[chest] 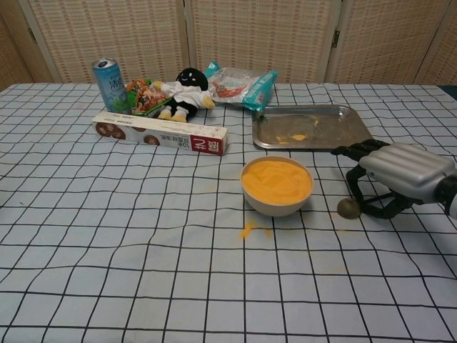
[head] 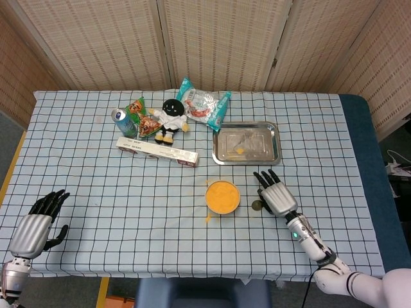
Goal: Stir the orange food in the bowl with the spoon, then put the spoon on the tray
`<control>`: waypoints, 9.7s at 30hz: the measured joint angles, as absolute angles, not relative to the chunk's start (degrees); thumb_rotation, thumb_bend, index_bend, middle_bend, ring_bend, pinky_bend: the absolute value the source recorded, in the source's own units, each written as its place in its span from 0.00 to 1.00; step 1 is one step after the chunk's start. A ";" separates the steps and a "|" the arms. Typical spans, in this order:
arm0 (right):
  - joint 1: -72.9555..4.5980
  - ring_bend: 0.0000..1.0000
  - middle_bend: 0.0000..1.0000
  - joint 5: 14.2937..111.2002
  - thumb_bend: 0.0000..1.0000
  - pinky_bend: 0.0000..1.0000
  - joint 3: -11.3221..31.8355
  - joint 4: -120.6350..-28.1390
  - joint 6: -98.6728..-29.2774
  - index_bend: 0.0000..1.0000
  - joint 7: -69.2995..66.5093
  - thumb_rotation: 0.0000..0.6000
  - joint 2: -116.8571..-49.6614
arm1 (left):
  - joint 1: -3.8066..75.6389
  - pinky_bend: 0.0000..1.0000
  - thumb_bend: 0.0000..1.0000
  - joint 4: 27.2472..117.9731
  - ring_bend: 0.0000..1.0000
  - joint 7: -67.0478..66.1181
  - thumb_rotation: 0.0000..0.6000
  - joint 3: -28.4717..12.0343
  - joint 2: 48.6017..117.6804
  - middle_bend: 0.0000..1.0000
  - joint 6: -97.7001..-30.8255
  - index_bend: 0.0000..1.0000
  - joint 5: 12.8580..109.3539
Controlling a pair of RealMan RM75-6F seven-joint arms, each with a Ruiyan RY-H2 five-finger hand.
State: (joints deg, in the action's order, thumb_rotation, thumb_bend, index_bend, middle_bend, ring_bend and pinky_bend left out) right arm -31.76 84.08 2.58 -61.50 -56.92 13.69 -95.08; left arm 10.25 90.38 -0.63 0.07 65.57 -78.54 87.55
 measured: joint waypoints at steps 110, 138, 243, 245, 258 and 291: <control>-39.92 0.00 0.00 87.08 0.32 0.00 6.17 -45.99 -66.32 0.53 9.20 1.00 -106.30 | 10.56 0.11 0.47 90.24 0.00 2.10 1.00 0.36 64.65 0.00 -78.32 0.00 88.23; -39.88 0.00 0.00 86.85 0.32 0.00 6.14 -46.32 -66.05 0.58 9.91 1.00 -105.95 | 10.65 0.11 0.47 90.28 0.00 1.92 1.00 0.45 64.66 0.00 -78.15 0.00 88.16; -79.56 0.00 0.11 17.35 0.86 0.00 -9.06 -88.84 -42.84 0.95 46.19 1.00 -77.42 | 10.31 0.11 0.47 90.61 0.00 4.06 1.00 1.74 63.85 0.00 -80.34 0.00 91.99; -80.49 0.00 0.11 16.41 0.86 0.00 -9.36 -88.20 -42.87 0.95 47.70 1.00 -78.52 | 10.40 0.11 0.47 90.55 0.00 4.14 1.00 1.72 63.87 0.00 -80.12 0.00 91.87; -85.98 0.00 0.11 8.18 0.87 0.00 -12.82 -89.59 -43.64 0.96 56.14 1.00 -80.31 | 10.65 0.11 0.47 90.37 0.00 4.33 1.00 1.67 63.96 0.00 -79.59 0.00 91.53; -81.62 0.00 0.11 17.11 0.87 0.00 -14.00 -101.71 -44.72 0.98 49.03 1.00 -69.69 | 10.19 0.11 0.47 90.87 0.00 4.45 1.00 2.08 63.69 0.00 -81.00 0.00 92.84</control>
State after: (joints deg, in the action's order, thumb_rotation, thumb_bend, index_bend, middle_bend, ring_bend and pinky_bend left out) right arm -81.62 17.11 -14.00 -101.71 -44.72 49.03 -69.69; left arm 10.19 90.87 4.45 2.08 63.69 -81.00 92.84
